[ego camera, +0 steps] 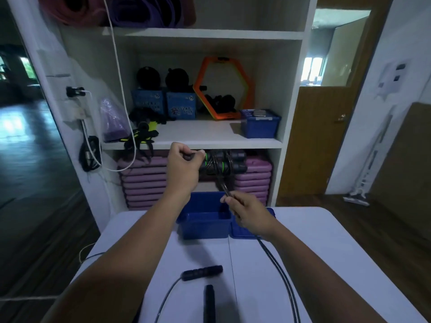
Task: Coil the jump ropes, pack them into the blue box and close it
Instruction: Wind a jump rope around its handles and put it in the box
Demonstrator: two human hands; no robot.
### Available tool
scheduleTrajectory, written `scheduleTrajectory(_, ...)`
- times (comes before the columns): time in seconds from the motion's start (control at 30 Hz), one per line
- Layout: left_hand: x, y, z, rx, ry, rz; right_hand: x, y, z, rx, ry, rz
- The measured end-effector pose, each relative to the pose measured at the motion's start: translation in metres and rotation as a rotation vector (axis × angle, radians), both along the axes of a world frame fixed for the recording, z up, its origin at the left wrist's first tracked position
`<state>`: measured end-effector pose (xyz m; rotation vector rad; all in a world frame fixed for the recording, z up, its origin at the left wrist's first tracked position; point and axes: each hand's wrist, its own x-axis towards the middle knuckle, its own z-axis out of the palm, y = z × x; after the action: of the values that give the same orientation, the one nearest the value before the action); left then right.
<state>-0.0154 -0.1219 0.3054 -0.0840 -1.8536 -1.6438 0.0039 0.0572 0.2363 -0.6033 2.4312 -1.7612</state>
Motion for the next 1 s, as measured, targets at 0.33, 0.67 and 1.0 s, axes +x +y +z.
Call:
scheduleTrajectory(0.33, -0.014, -0.023, -0.038, -0.689, -0.023, 0.124, 0.015, 0.003, 0.041, 0.658, 0.389, 0.009)
scheduleTrajectory(0.67, 0.036, -0.002, -0.022, -0.323, 0.012, -0.422, -0.010, 0.027, 0.098, 0.483, 0.514, -0.018)
scheduleTrajectory(1.0, 0.042, 0.008, 0.006, 0.241, -0.013, -0.181, 0.006, -0.001, 0.031, -0.112, -0.037, 0.039)
